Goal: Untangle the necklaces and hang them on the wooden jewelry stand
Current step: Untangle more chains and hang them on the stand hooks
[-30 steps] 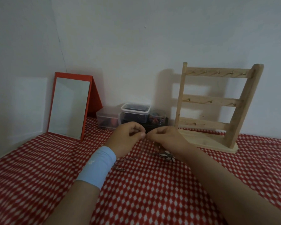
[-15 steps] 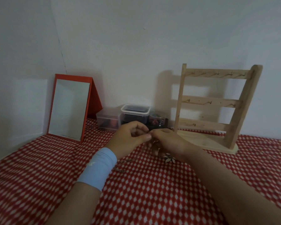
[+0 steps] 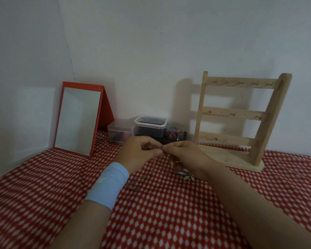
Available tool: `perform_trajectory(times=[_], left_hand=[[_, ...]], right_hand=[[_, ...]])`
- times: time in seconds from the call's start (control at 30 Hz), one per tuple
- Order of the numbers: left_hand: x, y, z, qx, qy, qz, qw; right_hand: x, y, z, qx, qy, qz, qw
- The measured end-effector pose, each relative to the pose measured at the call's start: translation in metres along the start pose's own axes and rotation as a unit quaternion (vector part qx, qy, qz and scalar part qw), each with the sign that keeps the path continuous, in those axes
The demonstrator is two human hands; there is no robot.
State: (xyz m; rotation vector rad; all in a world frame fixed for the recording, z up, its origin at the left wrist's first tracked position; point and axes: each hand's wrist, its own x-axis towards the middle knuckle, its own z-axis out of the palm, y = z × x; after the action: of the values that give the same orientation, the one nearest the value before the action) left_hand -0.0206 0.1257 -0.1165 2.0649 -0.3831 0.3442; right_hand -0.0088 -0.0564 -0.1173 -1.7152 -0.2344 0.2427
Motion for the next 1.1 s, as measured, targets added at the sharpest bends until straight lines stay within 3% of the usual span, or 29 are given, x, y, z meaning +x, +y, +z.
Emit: perform_trajectory(times=[0.2,0.37,0.57,0.67,0.83,0.93,1.0,1.1], left_hand=[[0.001,-0.003,0.003,0.052,-0.022,-0.012,0.998],[0.000,-0.005,0.002,0.025,-0.063,-0.021,0.997],[0.000,-0.001,-0.002,-0.012,-0.160,-0.066,0.985],[0.001,0.003,0.003,-0.047,-0.133,-0.081,0.987],[-0.002,0.004,0.002,0.036,-0.106,-0.043,0.993],[0.000,0.006,0.005,-0.046,-0.123,-0.093,0.987],[0.007,0.015,0.011,-0.144,-0.122,-0.182,0.965],[0.003,0.018,0.012,-0.427,-0.019,-0.248,0.869]], right_hand=[[0.000,-0.001,0.000,-0.088,-0.016,0.068,0.994],[0.003,0.001,-0.001,0.117,-0.053,0.069,0.989],[-0.001,-0.002,-0.002,0.163,-0.120,0.083,0.976],[-0.001,-0.003,-0.003,0.107,-0.103,0.056,0.987],[-0.004,-0.005,-0.006,0.030,-0.061,0.047,0.997],[-0.006,-0.007,-0.009,0.032,-0.078,0.075,0.994],[-0.008,-0.009,-0.014,0.009,-0.097,0.080,0.992],[-0.015,-0.011,-0.025,0.008,-0.093,0.091,0.991]])
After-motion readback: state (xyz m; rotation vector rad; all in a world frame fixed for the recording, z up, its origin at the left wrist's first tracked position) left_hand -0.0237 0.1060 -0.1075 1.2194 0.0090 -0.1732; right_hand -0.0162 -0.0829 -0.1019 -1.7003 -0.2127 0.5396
